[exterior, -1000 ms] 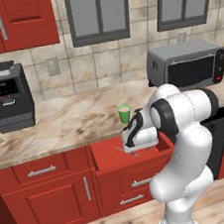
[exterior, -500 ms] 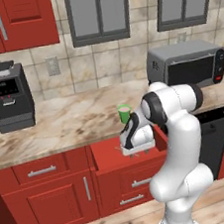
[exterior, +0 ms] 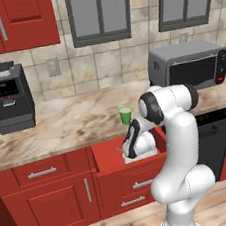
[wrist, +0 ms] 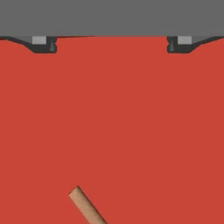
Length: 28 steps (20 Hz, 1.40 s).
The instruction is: Pick up the straw from the left drawer and put it inside the smoothie cup.
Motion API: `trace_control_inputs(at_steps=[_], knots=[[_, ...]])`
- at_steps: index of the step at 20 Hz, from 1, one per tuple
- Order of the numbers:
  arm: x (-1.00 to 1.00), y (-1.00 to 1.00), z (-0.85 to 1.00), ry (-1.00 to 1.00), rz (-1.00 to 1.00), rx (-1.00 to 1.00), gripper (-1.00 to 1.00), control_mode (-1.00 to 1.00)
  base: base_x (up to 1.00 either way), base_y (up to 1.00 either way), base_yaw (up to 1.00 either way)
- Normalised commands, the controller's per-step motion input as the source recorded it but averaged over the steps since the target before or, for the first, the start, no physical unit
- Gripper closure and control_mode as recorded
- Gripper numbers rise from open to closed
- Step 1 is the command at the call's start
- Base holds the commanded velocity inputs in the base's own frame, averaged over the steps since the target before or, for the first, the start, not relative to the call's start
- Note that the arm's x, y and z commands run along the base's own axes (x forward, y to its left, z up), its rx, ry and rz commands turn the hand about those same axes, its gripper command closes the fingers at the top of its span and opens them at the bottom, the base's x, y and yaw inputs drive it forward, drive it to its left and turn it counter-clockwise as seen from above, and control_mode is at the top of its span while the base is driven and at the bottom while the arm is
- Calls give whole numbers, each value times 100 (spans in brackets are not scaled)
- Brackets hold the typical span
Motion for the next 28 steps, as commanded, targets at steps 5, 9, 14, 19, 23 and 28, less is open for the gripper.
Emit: trace_control_inputs(at_steps=[5,9,14,19,23,28], knots=[[-99,-6,-21,0,0,0,-100,-100,0,0,0],[-100,-8,-1,-2,0,0,-100,-100,0,0,0],[-100,-7,9,-17,0,0,-100,-100,0,0,0],[-70,0,38,-25,0,0,-100,-100,0,0,0],[2,0,43,-16,0,1,-100,-100,0,0,0],[30,0,29,-7,0,0,-100,-100,0,0,0]])
